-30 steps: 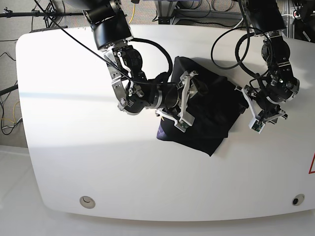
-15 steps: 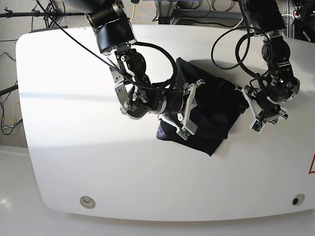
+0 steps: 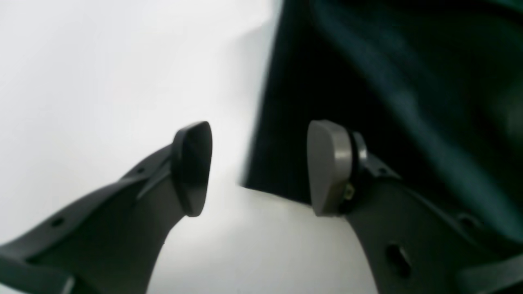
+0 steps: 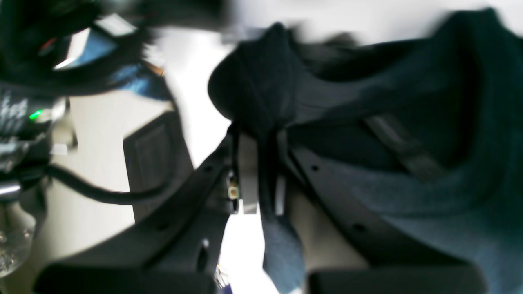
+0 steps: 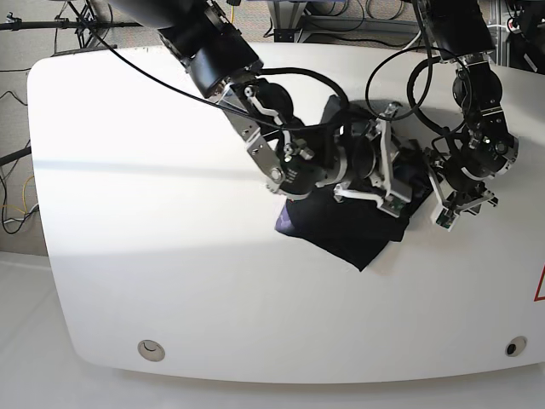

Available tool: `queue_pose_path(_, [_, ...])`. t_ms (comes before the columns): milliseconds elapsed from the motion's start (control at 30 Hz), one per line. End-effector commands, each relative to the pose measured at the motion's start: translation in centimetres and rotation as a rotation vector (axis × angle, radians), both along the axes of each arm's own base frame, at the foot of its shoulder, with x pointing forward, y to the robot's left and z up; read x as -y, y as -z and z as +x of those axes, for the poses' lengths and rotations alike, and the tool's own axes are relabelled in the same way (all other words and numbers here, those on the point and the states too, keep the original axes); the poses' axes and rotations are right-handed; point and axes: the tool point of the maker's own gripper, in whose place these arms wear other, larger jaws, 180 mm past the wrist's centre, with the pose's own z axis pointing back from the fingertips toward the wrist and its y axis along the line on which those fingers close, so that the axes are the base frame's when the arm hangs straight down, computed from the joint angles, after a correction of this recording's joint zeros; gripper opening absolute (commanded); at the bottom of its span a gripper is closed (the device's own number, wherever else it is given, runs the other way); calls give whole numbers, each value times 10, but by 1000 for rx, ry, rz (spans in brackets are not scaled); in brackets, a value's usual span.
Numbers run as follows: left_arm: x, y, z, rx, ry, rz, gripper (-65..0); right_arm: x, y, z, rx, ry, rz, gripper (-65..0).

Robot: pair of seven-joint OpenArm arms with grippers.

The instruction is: Fold the T-shirt properly

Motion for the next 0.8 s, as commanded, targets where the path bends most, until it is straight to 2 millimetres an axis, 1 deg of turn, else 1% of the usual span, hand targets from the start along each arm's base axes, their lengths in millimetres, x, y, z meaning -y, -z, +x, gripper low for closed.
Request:
queue_pose_path(0, [-1,-14,9,49,4,-4,-307,-10,-10,2,16,-20,27,-605])
queue_pose_path(100, [-1,-14,9,49,4,-4,-307,-12,1,2,-1,-33,-8,-603])
queue_pose_path(267, [-3,-15,9,52,-2,-2,-307,-14,27,-2,-38,-69,-88,-602])
queue_pose_path(367, [-8,-16,8,56,-16,-1,-307,-13,39,-3,-57,-80,-126,-573])
queue_pose_path(433, [-11,-17,8,58,-24,2,-307,-12,47,-4,-73,-80,-143,-523])
queue_pose_path(500, [-15,-18,8,59,-24,12,-307,-11,50,-3,-84,-76,-151,-448])
queue_pose_path(567, [-18,-19,8,59,-23,20,-307,-11,51,-3,-86,-75,-151,-351])
queue_pose_path(600, [-19,-20,8,59,-23,22,-307,-11,50,-3,-84,-72,-148,-321])
queue_pose_path(633, [-19,-20,9,61,-23,23,-307,-12,49,-2,-80,-67,-137,-247])
queue_pose_path(667, [-20,-21,9,63,-25,23,-307,-13,48,-1,-77,-65,-131,-194])
queue_pose_path(700, [-21,-22,9,65,-27,24,-307,-14,47,-1,-75,-63,-126,-157])
queue_pose_path(733, [-24,-22,9,67,-35,25,-307,-15,46,0,-72,-59,-118,-106])
queue_pose_path(767, [-26,-24,9,69,-39,29,-307,-15,45,1,-71,-56,-113,-72])
